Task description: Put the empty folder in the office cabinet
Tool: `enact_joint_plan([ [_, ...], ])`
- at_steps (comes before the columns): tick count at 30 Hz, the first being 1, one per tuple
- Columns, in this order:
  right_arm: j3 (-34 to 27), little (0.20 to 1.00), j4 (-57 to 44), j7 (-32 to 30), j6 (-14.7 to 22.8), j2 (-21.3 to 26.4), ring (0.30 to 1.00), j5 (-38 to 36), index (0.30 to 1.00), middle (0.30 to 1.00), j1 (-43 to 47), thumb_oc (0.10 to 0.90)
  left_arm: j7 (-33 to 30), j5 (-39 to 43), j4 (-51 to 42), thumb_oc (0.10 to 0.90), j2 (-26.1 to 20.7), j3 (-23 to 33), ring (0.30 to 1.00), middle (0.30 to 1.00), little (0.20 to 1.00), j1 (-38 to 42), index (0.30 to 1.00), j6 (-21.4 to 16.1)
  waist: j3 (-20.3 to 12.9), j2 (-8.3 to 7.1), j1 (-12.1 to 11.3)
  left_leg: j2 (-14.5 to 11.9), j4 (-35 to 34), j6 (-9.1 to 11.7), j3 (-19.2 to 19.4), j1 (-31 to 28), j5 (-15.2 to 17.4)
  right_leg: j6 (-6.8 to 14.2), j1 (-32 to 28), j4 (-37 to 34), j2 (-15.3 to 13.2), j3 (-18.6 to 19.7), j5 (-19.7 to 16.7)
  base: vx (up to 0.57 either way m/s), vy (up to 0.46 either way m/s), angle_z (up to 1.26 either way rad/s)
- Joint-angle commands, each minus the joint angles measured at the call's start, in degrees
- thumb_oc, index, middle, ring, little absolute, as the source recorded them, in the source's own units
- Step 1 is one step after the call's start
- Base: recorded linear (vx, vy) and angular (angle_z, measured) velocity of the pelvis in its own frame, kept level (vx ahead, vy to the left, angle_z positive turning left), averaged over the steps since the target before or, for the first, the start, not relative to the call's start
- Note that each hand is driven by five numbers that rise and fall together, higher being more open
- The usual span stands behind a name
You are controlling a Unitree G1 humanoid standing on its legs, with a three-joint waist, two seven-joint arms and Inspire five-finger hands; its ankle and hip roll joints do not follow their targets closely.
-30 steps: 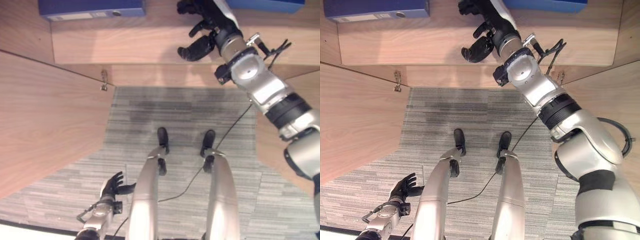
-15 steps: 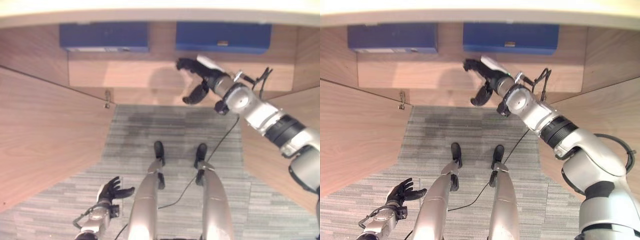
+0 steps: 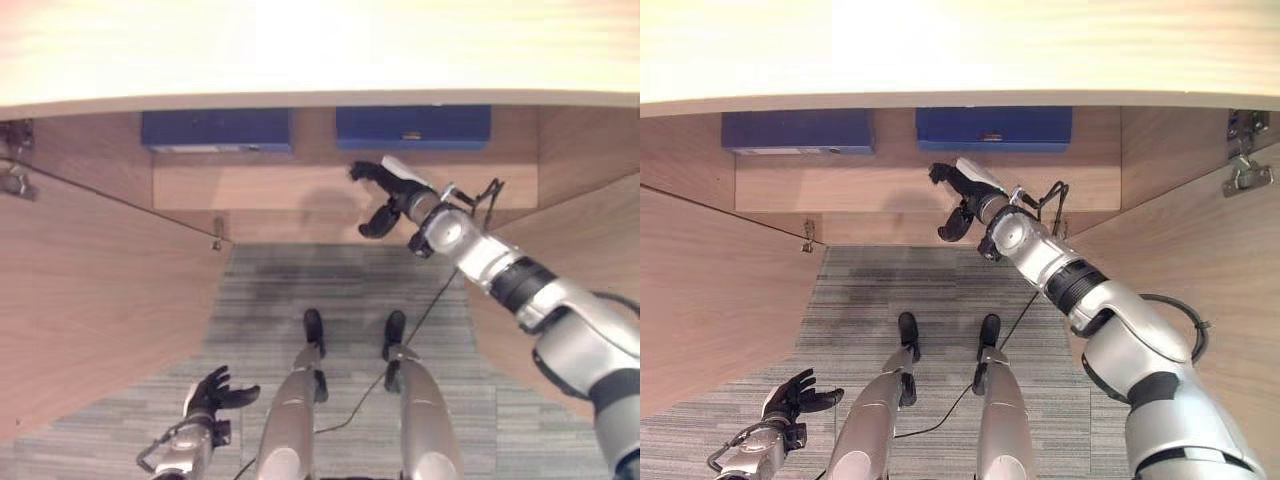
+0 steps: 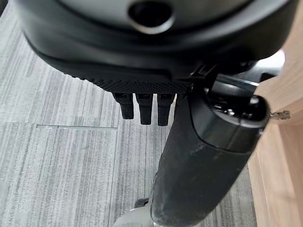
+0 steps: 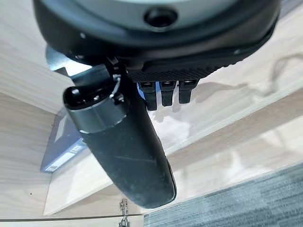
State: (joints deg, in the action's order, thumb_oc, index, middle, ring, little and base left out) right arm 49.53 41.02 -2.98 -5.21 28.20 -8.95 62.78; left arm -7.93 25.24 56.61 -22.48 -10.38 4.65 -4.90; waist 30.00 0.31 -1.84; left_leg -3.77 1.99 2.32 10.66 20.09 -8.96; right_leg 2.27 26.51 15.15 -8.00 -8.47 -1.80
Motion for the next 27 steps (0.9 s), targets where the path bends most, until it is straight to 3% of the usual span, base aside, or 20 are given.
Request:
enact_joint_plan([
  [1,-0.8,0.9,1.2,0.6,2.9,-1.2,0.9,1.2,0.9,0.9,-2.5,0.8,0.4,-3.5,4.2,0.8,0.0,-1.4,0.9,0.9,0.9,-4.6,0.9,0.6,-6.8,-1.42,-0.2,-1.3,-1.2,3.0,-4.4,-0.3,1.6,3.3,-3.9,-8.8,1.1,-1.6,-1.3,0.08,-0.106,0.01],
  [3,-2.5,0.9,4.1,0.9,2.8,-2.7,0.9,0.4,0.9,0.9,-6.8,0.8,0.2,-3.7,5.6,0.8,0.9,-1.5,0.9,0.9,0.9,-3.2,0.9,0.7,-8.0,-2.08,-0.3,-1.9,-1.1,3.4,-4.6,-1.7,1.5,3.2,-6.4,-10.2,1.7,-2.0,-1.4,0.07,-0.119,0.03],
  [5,-3.7,0.9,4.6,0.7,2.9,-3.2,0.9,-0.3,0.9,0.9,-10.2,0.8,0.1,-4.6,6.3,0.8,1.9,-1.7,0.9,0.9,0.9,-1.5,0.9,0.9,-8.2,-2.94,-0.4,-1.7,2.5,3.1,-4.8,-2.8,4.6,3.2,-8.6,-10.5,1.5,-2.3,-1.2,-0.01,-0.07,0.09],
  [7,-4.8,0.9,4.3,1.0,2.8,-3.1,0.9,-0.7,0.9,0.9,-14.2,0.8,0.3,-6.8,6.8,0.8,3.3,-2.4,0.9,0.9,0.9,-0.2,0.9,1.1,-8.6,-3.98,-0.1,-0.7,8.8,2.5,-5.5,-4.6,9.8,2.9,-10.2,-10.7,0.7,-2.5,-0.9,-0.05,-0.035,0.13],
  [9,-6.4,0.9,5.6,1.1,3.0,-3.9,0.9,-2.4,0.9,0.9,-18.4,0.8,0.4,-10.8,8.6,0.8,4.6,-4.0,0.9,0.9,0.9,1.3,0.9,1.3,-10.1,-4.96,0.6,0.1,15.9,2.3,-6.8,-6.0,11.2,2.7,-11.8,-12.0,0.8,-2.9,-1.2,0.0,-0.006,0.25],
  [10,-8.2,0.9,6.5,1.4,3.0,-5.1,0.9,-2.7,0.9,0.9,-23.2,0.8,0.6,-12.9,9.9,0.8,5.7,-4.5,0.9,0.9,0.9,2.1,0.9,1.8,-12.5,-5.47,1.4,0.7,18.6,2.3,-8.2,-8.3,12.4,2.9,-13.3,-13.3,1.4,-2.7,-1.6,0.04,0.021,0.23],
  [11,-8.2,0.9,6.5,1.4,3.0,-5.1,0.9,-2.7,0.9,0.9,-23.2,0.8,0.6,-12.9,9.9,0.8,5.7,-4.5,0.9,0.9,0.9,2.1,0.9,1.8,-12.6,-5.59,1.5,0.9,18.4,2.2,-8.2,-8.2,12.2,2.9,-13.2,-13.4,1.3,-2.8,-1.6,0.09,0.128,0.2],
  [12,-10.1,0.9,8.1,1.9,3.3,-5.5,0.9,-2.3,0.9,0.9,-28.0,0.8,-0.1,-14.5,12.2,0.8,6.3,-4.4,0.9,0.9,0.9,3.4,0.9,1.9,-14.9,-5.36,2.0,1.0,16.4,2.3,-9.9,-12.6,13.4,3.3,-14.9,-14.5,2.5,-2.3,-2.0,0.04,0.097,0.0],
  [13,-10.1,0.9,8.1,1.9,3.3,-5.6,0.9,-2.3,0.9,0.9,-28.0,0.8,-0.1,-14.5,12.2,0.8,6.3,-4.4,0.9,0.9,0.9,3.4,0.9,1.9,-15.0,-5.52,2.1,1.2,16.1,2.2,-9.9,-12.5,13.1,3.3,-14.8,-14.6,2.3,-2.3,-2.1,0.12,0.151,-0.09],
  [14,-11.8,0.9,7.8,2.0,3.1,-5.2,0.9,-2.2,0.9,0.9,-31.1,0.8,0.1,-15.5,12.4,0.8,6.5,-4.2,0.9,0.9,0.9,3.1,0.9,2.3,-16.4,-4.86,2.3,1.4,13.8,1.7,-10.8,-14.7,15.0,3.7,-15.8,-14.9,2.9,-2.0,-2.1,0.09,0.108,-0.26],
  [16,-14.7,0.9,8.8,1.8,3.6,-5.4,0.9,-2.3,0.9,0.9,-35.6,0.8,-0.2,-17.8,13.1,0.8,7.2,-4.4,0.9,0.9,0.9,3.5,0.9,2.6,-18.8,-4.32,2.9,2.4,6.1,1.2,-11.1,-19.3,17.2,4.5,-16.7,-15.5,2.8,-1.8,-2.7,0.06,0.201,-0.09],
  [20,-21.5,0.9,17.0,-0.1,4.1,-7.1,0.9,-3.3,0.9,0.9,-42.7,0.8,-1.4,-20.4,14.8,0.8,8.5,-5.2,0.9,0.9,0.9,4.2,0.9,2.4,-22.6,-3.14,3.8,4.0,-1.7,0.3,-10.9,-22.7,15.8,6.1,-16.8,-15.9,1.3,-2.4,-5.0,-0.06,0.261,0.06],
  [21,-26.5,0.9,22.2,-1.0,4.3,-8.5,0.9,-5.9,0.9,0.9,-45.5,0.8,-1.5,-20.9,16.4,0.8,9.4,-5.2,0.9,0.9,0.9,4.3,0.9,2.4,-23.7,-2.57,4.0,5.2,-4.3,-0.8,-11.1,-24.1,15.2,7.0,-16.5,-15.5,0.1,-2.2,-6.1,-0.07,0.235,0.02],
  [27,-34.0,0.9,30.1,-1.6,4.4,-11.7,0.9,-10.6,0.9,0.9,-49.9,0.8,-1.0,-23.0,19.9,0.8,10.5,-4.9,0.9,0.9,0.9,3.4,0.9,3.0,-25.1,-1.99,4.4,8.0,-6.2,-2.6,-10.7,-26.0,15.0,8.5,-15.7,-15.3,-2.1,-1.5,-8.1,-0.11,0.215,0.01],
])
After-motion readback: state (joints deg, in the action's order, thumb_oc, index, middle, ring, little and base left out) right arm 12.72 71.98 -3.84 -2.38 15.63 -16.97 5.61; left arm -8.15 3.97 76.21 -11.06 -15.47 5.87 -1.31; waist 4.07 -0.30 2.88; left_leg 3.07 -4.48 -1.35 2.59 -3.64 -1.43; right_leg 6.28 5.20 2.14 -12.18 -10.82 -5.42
